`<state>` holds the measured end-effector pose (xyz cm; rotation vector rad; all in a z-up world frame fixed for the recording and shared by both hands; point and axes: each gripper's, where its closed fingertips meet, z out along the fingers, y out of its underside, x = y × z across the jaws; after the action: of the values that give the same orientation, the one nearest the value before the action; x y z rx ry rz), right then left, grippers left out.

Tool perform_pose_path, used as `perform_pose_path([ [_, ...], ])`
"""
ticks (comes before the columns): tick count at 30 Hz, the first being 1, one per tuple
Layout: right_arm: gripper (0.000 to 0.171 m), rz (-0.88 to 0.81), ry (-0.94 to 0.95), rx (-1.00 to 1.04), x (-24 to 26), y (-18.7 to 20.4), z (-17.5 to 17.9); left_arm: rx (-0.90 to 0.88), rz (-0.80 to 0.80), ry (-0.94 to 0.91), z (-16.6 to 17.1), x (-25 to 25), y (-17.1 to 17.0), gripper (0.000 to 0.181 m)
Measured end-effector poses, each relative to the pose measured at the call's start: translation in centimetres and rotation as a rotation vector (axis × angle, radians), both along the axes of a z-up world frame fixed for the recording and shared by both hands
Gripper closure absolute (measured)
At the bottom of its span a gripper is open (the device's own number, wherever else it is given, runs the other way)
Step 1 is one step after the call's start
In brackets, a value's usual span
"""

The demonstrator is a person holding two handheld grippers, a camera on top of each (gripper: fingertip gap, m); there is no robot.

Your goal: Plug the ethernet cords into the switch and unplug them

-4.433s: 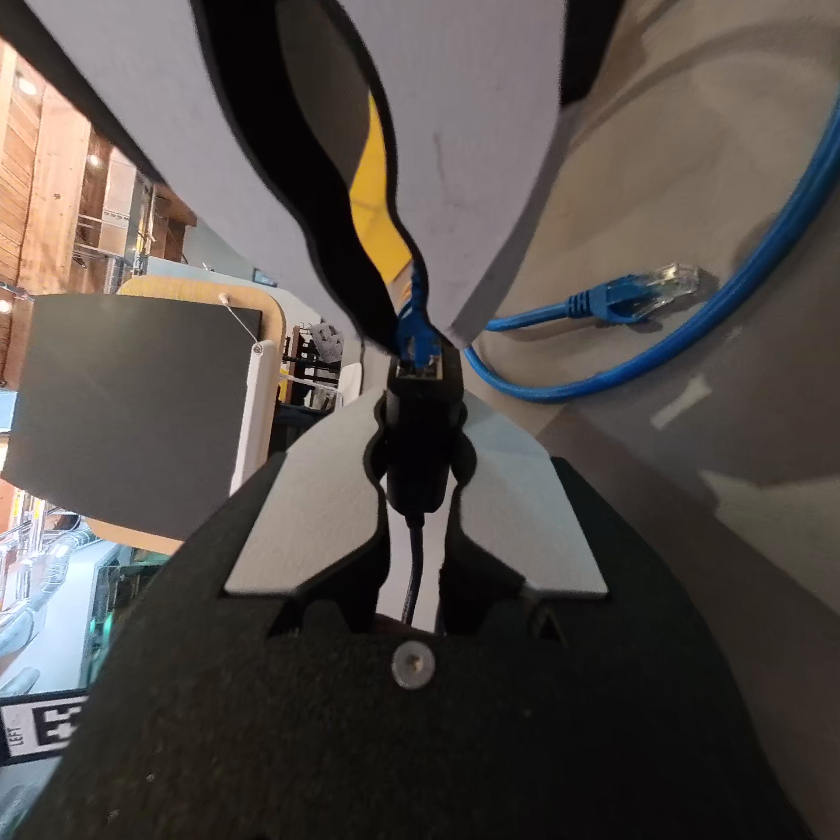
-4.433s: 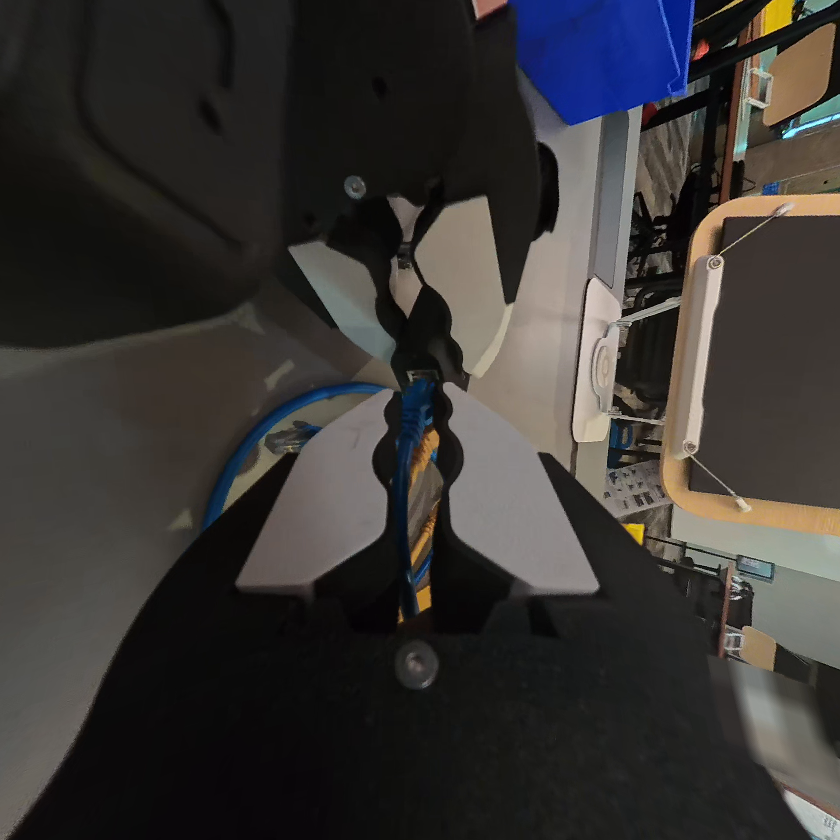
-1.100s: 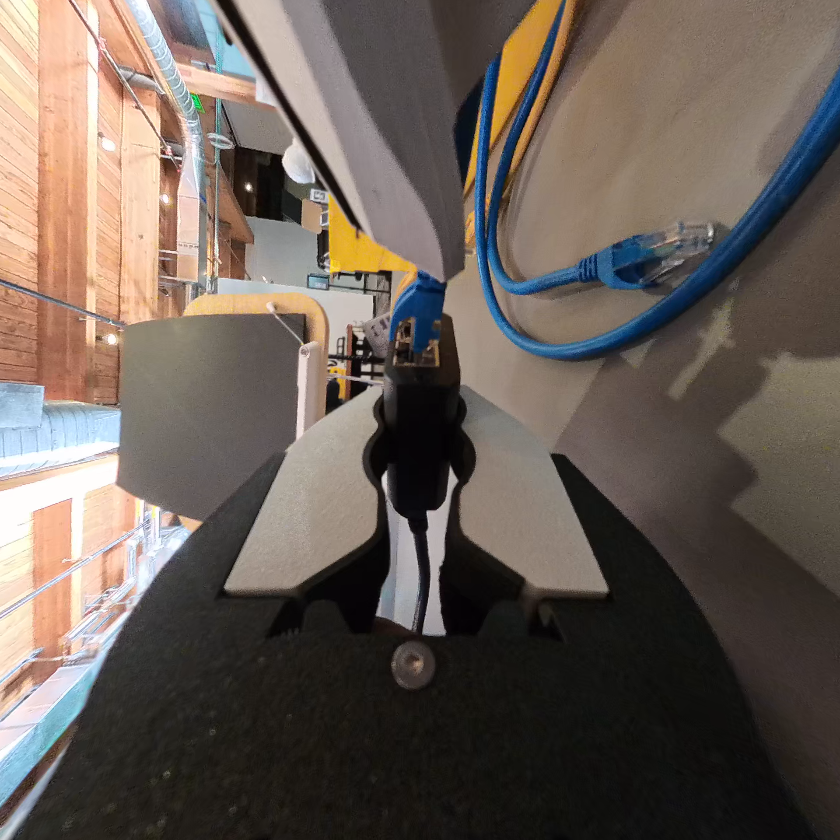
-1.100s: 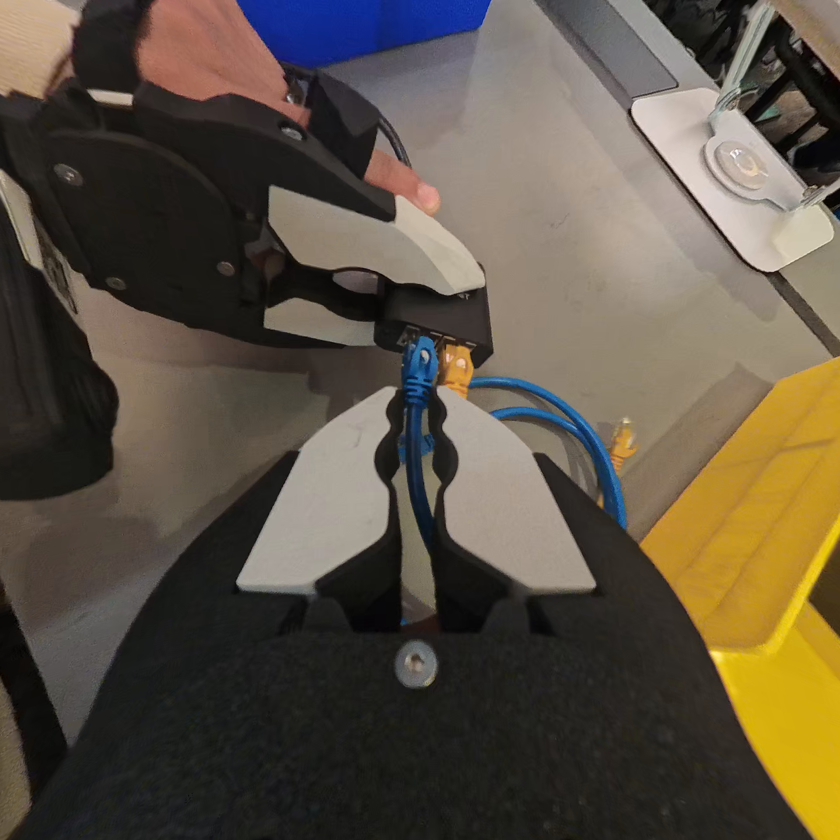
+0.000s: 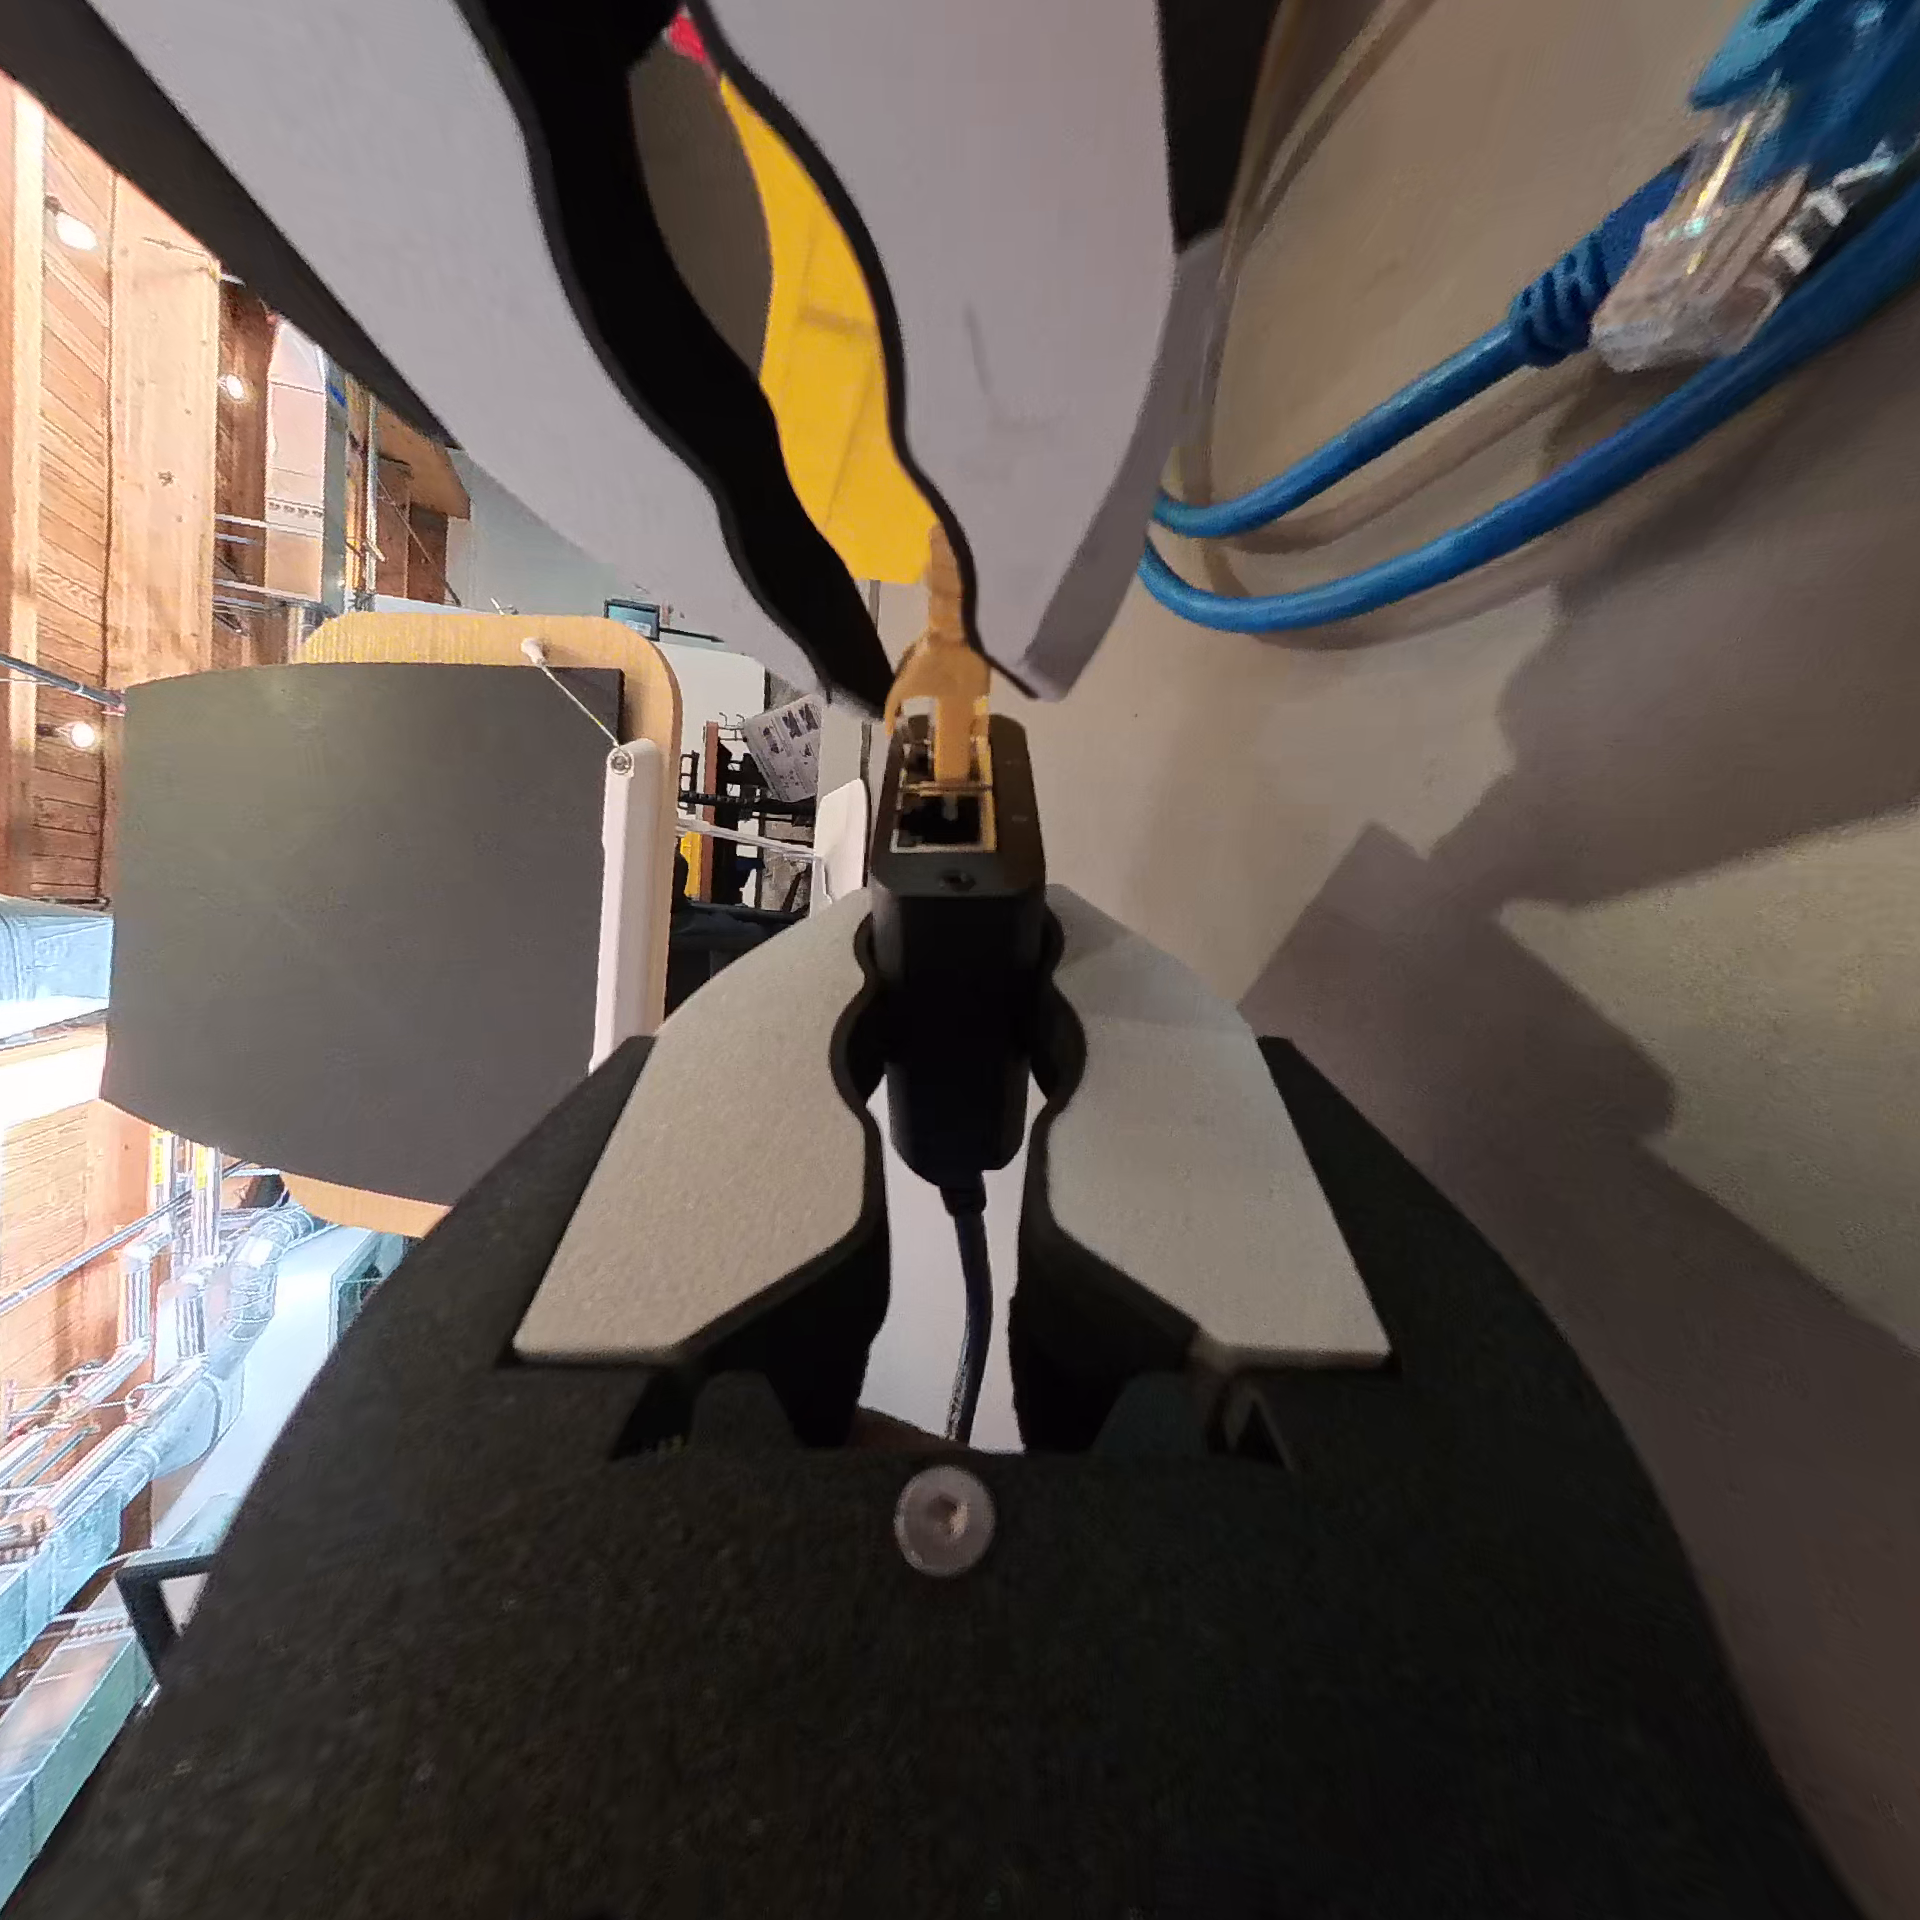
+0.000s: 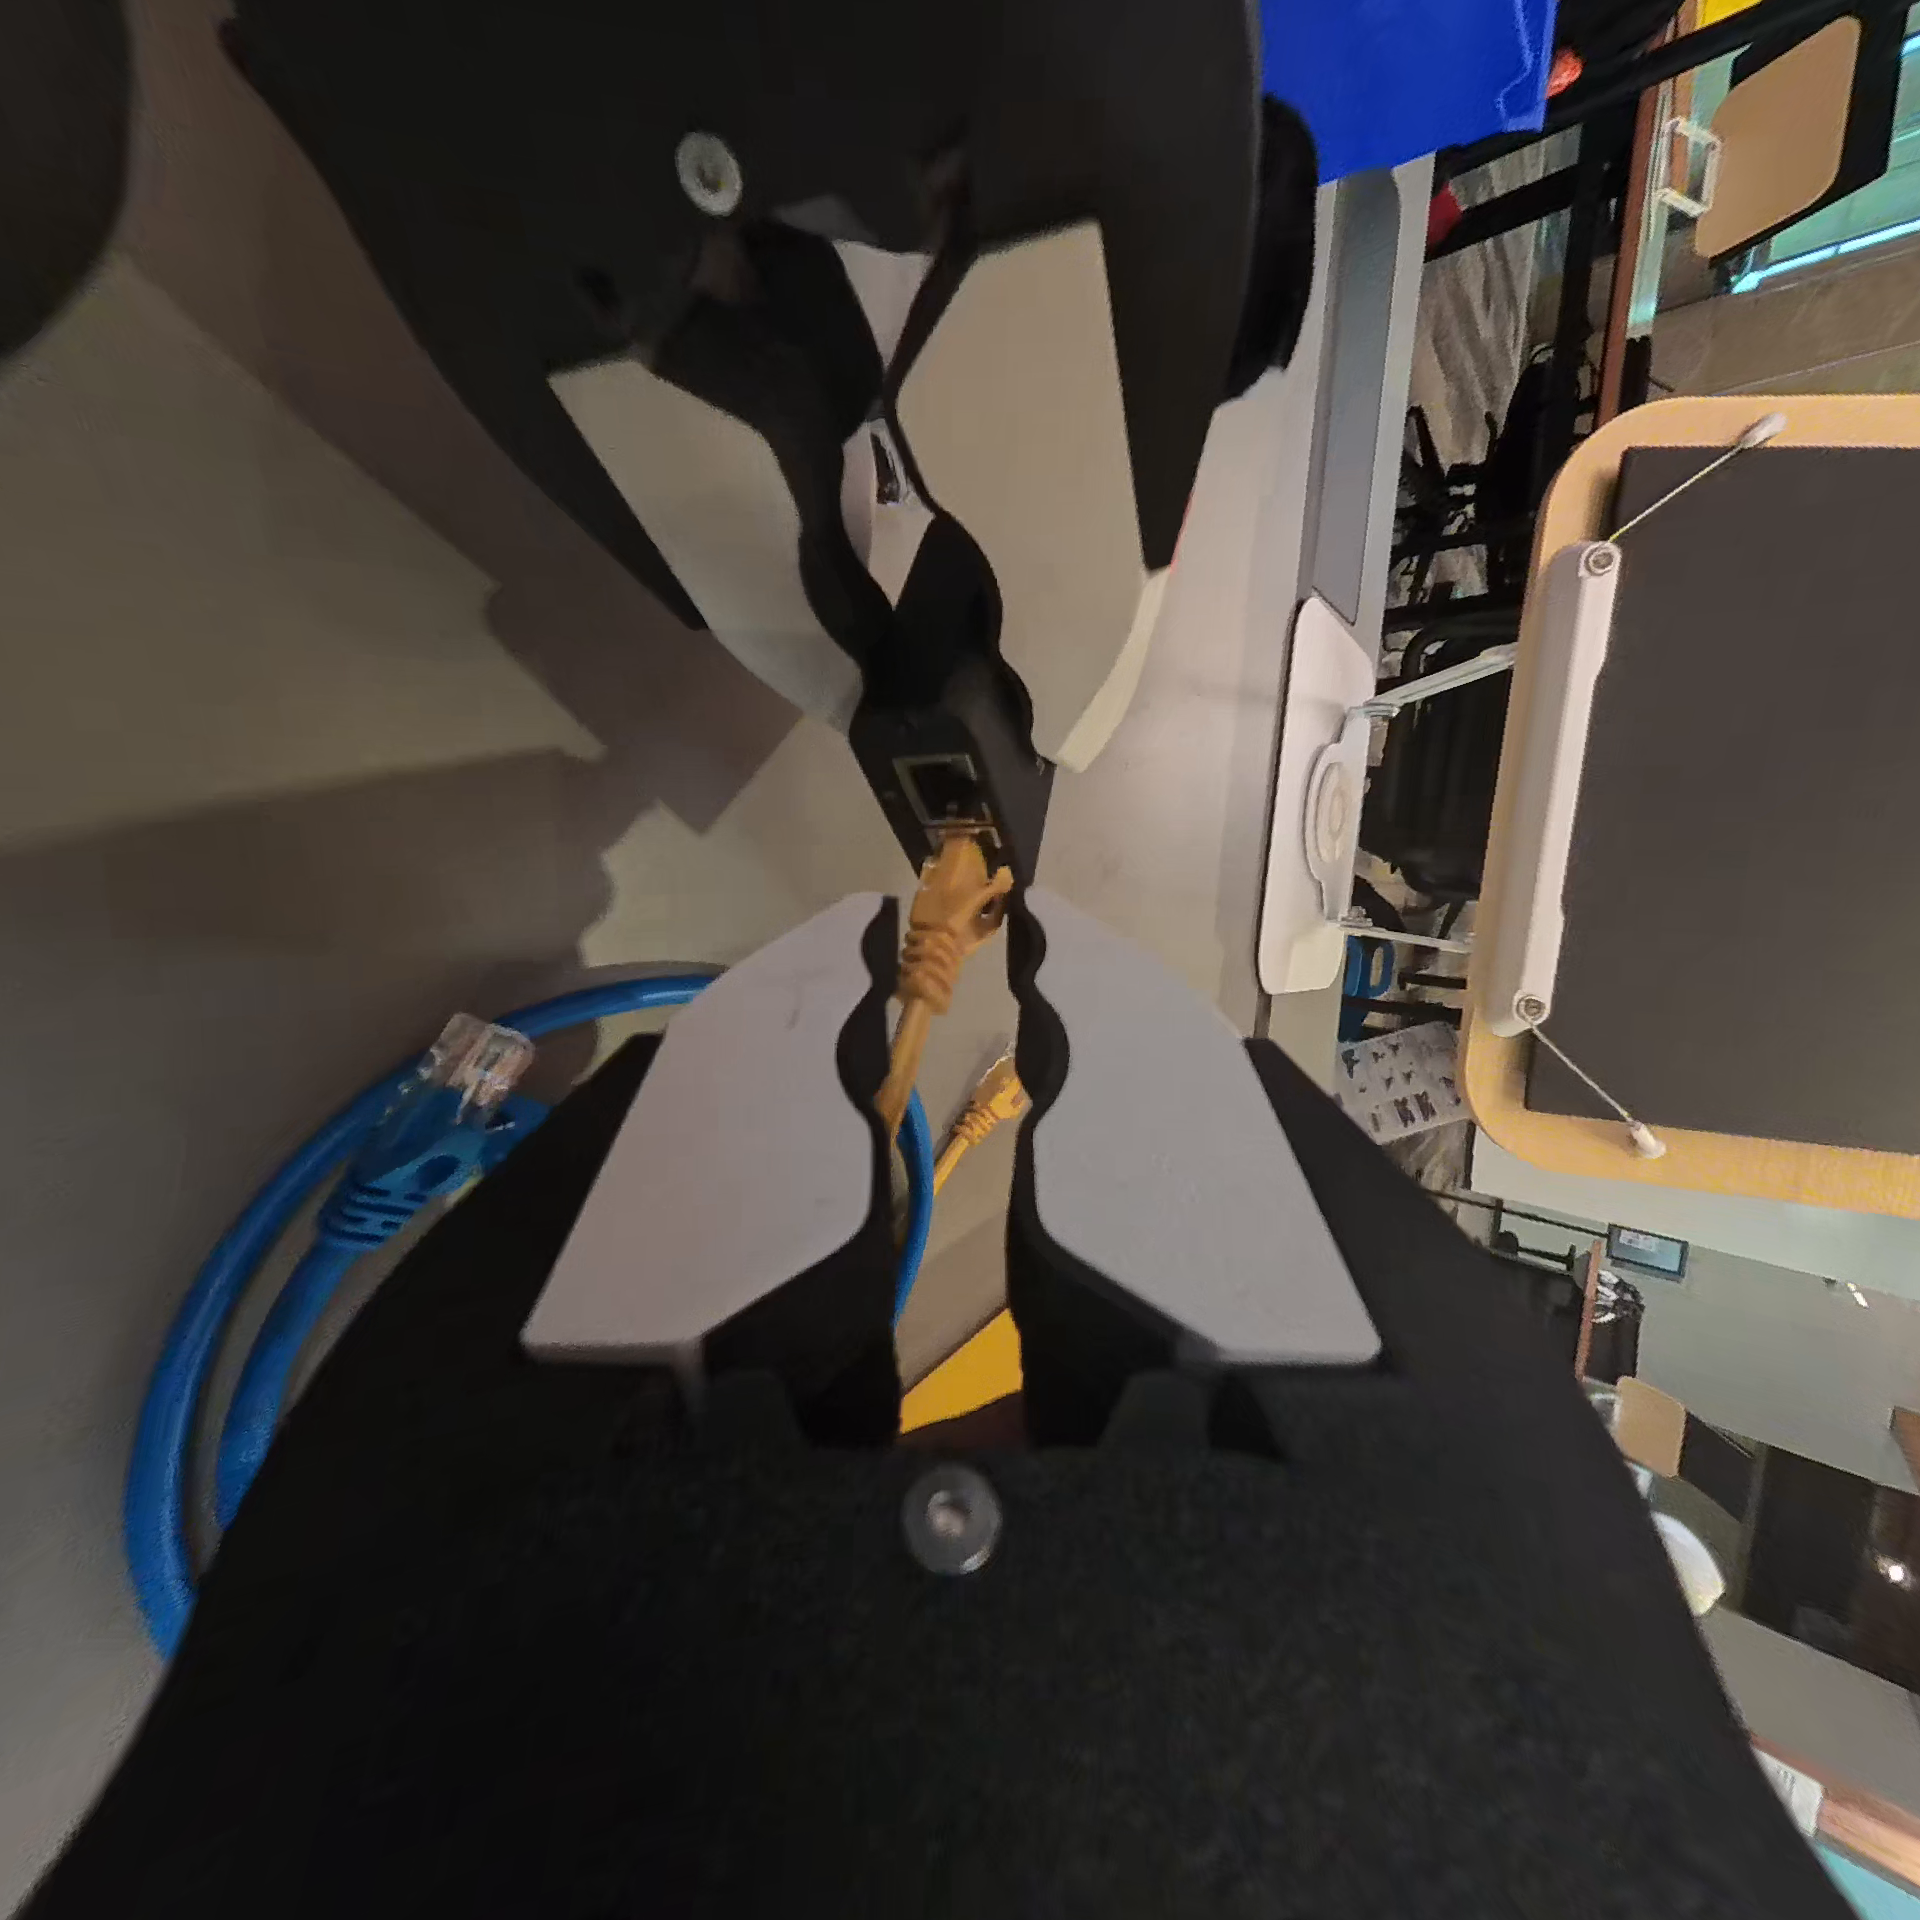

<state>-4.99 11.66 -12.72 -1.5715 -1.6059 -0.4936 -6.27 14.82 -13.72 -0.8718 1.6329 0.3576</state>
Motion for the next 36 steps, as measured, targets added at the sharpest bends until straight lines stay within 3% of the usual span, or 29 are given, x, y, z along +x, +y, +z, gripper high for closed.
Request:
perform_pose_path([
  [6, 0.153, 0.029, -0.019, 0.088, -0.3, 0.1, 0.5, -0.014, 0.006, -0.008, 0.2, -0.1, 0.2, 0.157],
  [20, 0.160, 0.018, -0.006, 0.000, -0.1, 0.1, -0.2, 0.040, 0.044, 0.016, 0.0, 0.0, 0.3, 0.157],
  [22, 0.159, 0.001, 0.062, 0.045, -0.4, 0.4, 0.5, 0.058, 0.050, -0.009, 0.7, -0.1, 0.7, 0.158],
  [25, 0.157, -0.088, 0.185, -0.053, -0.6, 0.1, 1.0, 0.077, 0.039, -0.018, 1.0, -0.2, 0.7, 0.158],
  [28, 0.142, -0.217, 0.358, -0.211, -0.4, -0.3, 1.2, 0.120, 0.051, -0.016, 1.3, -0.3, 1.0, 0.158],
  [32, 0.148, -0.330, 0.592, -0.371, -0.2, -0.6, 1.2, 0.126, 0.046, -0.033, 1.8, -0.3, 0.9, 0.158],
  [36, 0.157, -0.345, 0.676, -0.376, -0.5, -0.1, 1.1, 0.137, 0.038, -0.027, 1.6, -0.1, 0.6, 0.158],
])
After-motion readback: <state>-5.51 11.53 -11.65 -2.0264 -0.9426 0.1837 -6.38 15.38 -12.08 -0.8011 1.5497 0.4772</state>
